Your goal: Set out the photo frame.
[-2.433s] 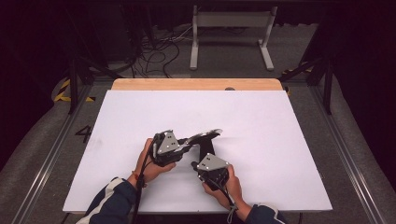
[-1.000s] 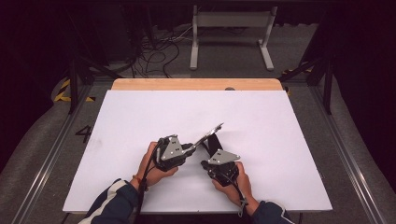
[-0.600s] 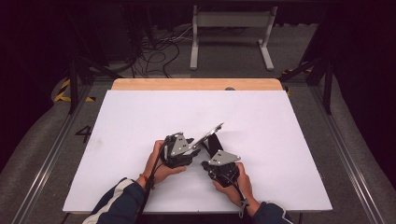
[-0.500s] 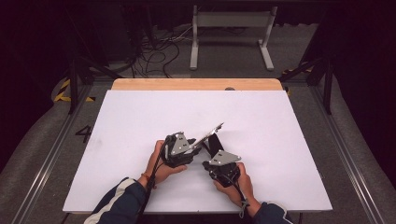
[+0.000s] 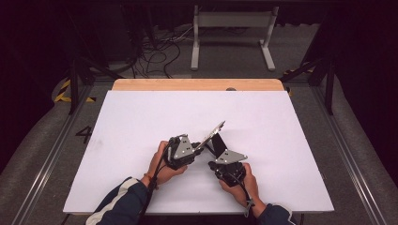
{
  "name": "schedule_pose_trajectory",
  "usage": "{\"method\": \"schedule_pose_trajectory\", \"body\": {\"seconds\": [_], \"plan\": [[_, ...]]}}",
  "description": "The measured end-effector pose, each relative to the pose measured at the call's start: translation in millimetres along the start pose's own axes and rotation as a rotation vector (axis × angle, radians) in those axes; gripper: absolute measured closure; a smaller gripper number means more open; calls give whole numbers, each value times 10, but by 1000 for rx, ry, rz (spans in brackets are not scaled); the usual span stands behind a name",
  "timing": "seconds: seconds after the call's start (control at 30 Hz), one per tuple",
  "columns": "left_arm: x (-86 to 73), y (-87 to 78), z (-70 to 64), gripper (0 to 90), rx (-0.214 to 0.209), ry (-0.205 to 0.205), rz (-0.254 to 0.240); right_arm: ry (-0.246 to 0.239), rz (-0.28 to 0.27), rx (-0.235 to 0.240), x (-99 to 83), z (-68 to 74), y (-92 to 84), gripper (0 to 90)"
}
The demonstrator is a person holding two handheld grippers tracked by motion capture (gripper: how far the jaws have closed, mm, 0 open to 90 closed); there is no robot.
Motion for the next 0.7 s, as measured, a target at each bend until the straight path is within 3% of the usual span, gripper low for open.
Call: {"method": "schedule_pose_trajectory", "body": {"seconds": [0.27, 0.7], "plan": [[41, -25, -69, 762, 14, 44, 13, 10, 7, 10, -17, -75, -33, 900], [105, 9, -181, 745, 31, 43, 26, 14, 14, -8, -53, -177, -74, 900]]}}
Point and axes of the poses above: each handheld gripper's, and its own axes: y roughly forward along the jaws, x roughly out of its top, z roughly to its left, the point moved 1 cm from there along y, roughly forward along the jaws, and after that the axes turned 2 degrees about -y, right-handed, at the moved point
